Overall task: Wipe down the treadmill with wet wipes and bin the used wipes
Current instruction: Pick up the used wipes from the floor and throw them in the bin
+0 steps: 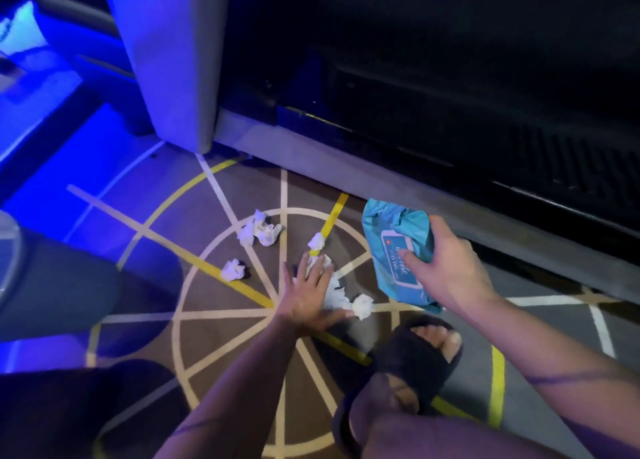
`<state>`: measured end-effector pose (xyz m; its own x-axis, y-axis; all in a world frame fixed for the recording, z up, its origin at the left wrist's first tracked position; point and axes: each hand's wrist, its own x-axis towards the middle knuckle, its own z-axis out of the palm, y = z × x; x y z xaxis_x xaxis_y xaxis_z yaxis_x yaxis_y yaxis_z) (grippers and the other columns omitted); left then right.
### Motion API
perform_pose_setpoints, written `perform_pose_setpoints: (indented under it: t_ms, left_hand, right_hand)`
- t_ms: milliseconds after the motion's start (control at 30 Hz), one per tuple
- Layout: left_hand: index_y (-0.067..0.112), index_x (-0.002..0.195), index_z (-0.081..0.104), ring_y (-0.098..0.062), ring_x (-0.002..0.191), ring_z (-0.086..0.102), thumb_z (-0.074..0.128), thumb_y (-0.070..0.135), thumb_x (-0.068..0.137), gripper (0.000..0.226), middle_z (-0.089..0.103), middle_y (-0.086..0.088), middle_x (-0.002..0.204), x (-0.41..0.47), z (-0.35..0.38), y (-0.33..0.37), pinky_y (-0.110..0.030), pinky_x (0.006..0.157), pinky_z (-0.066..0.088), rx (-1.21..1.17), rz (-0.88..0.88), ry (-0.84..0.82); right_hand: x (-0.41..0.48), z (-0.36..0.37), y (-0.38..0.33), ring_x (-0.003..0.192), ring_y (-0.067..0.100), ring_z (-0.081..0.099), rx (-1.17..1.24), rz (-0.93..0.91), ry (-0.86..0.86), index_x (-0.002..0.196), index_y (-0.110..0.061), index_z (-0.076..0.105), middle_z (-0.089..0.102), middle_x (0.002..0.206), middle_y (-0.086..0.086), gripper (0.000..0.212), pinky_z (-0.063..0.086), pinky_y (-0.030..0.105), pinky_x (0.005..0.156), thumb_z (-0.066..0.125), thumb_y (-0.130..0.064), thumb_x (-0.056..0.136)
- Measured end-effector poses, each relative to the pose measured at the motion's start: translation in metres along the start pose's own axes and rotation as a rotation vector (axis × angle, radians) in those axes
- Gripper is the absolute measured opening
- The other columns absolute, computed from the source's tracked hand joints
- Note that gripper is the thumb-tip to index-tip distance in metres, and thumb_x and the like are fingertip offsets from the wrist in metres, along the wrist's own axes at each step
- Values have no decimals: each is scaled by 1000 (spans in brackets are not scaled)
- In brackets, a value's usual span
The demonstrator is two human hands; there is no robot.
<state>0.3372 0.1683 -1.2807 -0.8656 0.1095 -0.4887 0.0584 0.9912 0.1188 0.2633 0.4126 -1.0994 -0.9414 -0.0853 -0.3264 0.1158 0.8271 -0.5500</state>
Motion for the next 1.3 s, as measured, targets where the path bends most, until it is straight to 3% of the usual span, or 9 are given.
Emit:
perform_pose_setpoints:
  t_ms: [67,133,233,333,467,600,833,1100,1300]
  left_hand:
    - [21,170,10,-42,162,-5,36,91,86,112,-2,-7,178,3,6,5,-72,121,-2,-7,-9,-21]
    - [20,165,24,-48,154,28,49,68,96,88,30,-17,170,10,10,9,-75,116,24,-14,-27,44]
    - [14,144,47,-42,105,65,74,40,85,69,67,-17,120,17,14,8,-55,86,58,-89,-24,111]
    - [14,141,60,-38,93,59,87,19,73,73,62,-14,109,18,13,-2,-48,71,59,-169,-49,207]
    - [31,166,30,-33,135,42,66,26,96,79,47,-11,146,20,0,-7,-47,112,44,-317,93,109]
    - [40,167,20,-33,139,38,67,29,99,83,43,-9,148,24,-8,15,-45,117,39,-213,382,-47]
    - [36,149,50,-36,142,36,57,24,104,48,38,-13,151,35,-16,34,-51,112,43,4,522,-71]
    - [15,126,70,-45,123,57,78,13,87,39,51,-21,137,35,-13,-33,-53,93,58,-249,-47,335]
    - [15,136,64,-37,137,46,65,12,97,39,40,-7,165,72,-46,-30,-47,111,44,-242,90,180]
  right_hand:
    - [2,6,-11,95,32,67,36,-24,-3,122,-29,48,71,103,1,40,55,41,77,69,-39,90]
    - [4,10,-17,97,28,66,79,-39,-13,120,-32,49,71,104,-3,38,55,41,79,70,-38,89]
    - [8,14,-17,96,25,67,119,-43,-18,118,-32,51,71,104,-6,37,56,43,82,71,-38,88]
    - [16,9,-14,98,21,67,158,-22,17,124,-30,53,68,101,-11,42,51,32,79,74,-33,87]
    - [24,-4,-3,105,23,67,187,-21,97,125,-27,55,68,103,-10,44,49,31,85,76,-27,86]
    - [25,-15,1,104,23,67,158,-24,120,124,-25,56,64,98,-14,42,43,26,80,76,-24,86]
    - [32,-5,-11,103,23,67,138,-50,84,125,-29,53,71,108,-5,43,49,30,80,73,-32,87]
    - [31,-1,-26,97,20,68,132,-85,39,119,-35,51,70,104,-12,37,57,43,82,72,-36,89]
    - [40,12,-34,98,24,69,119,-109,-7,123,-30,52,72,107,-6,40,57,44,82,72,-33,89]
